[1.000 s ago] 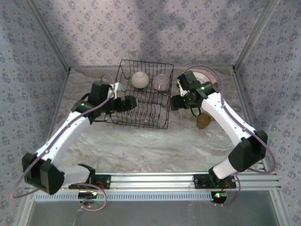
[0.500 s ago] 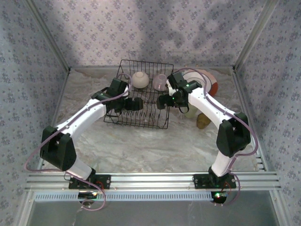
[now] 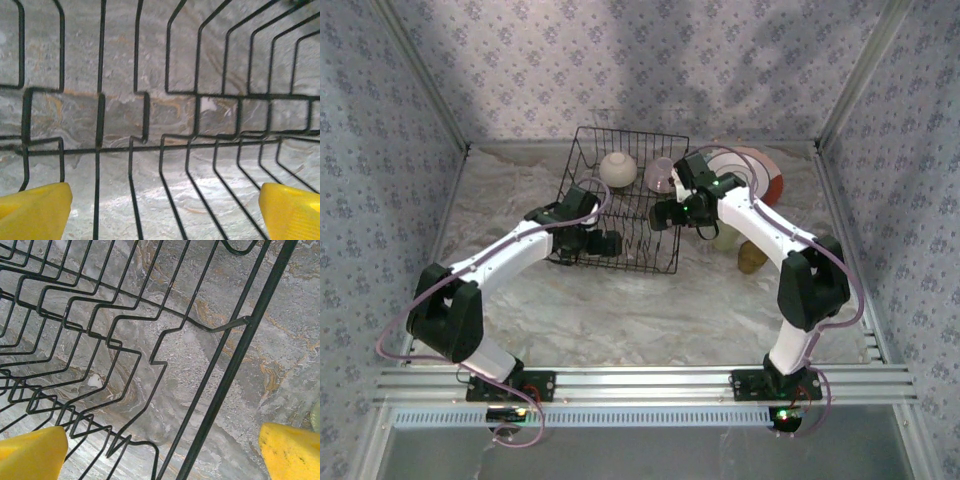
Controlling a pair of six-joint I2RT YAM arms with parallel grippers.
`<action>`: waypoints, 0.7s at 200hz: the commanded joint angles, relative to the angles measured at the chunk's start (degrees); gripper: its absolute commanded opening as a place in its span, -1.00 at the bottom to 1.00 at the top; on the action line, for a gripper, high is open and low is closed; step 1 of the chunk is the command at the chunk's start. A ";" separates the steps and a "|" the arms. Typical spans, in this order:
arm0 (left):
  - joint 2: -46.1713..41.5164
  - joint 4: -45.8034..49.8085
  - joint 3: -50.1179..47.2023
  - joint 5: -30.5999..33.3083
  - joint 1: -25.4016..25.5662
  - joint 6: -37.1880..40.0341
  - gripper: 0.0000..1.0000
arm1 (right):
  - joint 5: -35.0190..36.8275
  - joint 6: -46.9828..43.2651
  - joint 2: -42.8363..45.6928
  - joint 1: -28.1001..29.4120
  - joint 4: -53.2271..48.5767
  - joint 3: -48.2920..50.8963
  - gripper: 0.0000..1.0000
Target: Unload the mixed dishes from the dish rack
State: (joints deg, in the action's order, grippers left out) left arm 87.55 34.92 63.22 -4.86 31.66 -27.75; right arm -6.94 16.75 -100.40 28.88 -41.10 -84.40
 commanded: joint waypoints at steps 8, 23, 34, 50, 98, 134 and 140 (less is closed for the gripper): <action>-3.20 1.24 -2.43 0.56 0.74 0.28 0.92 | -0.45 0.76 -0.59 0.37 0.83 0.99 0.99; -4.12 1.37 -3.80 0.71 0.82 -0.22 0.92 | -0.44 0.78 -0.47 0.46 0.80 1.30 0.99; -5.18 1.44 -5.03 0.73 0.87 -0.76 0.92 | -0.54 0.79 -0.21 0.55 1.09 1.79 0.99; -7.00 1.61 -6.77 1.06 0.95 -1.40 0.92 | -0.97 0.87 0.43 0.61 1.74 2.85 0.99; -13.19 3.10 -11.86 0.79 1.02 -3.72 0.92 | -1.59 1.96 1.63 1.15 3.92 6.44 0.99; -17.82 3.58 -16.16 -0.23 1.46 -5.92 0.92 | -1.54 3.15 3.35 2.44 5.70 9.88 0.99; -18.65 4.68 -16.89 -0.24 1.74 -6.36 0.92 | -1.55 3.36 3.45 2.75 5.96 10.52 0.99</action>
State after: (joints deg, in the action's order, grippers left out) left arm 71.24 31.97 50.26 -4.64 32.69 -30.26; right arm -7.99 18.50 -99.63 30.41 -36.51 -75.94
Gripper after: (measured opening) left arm 0.961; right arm 0.995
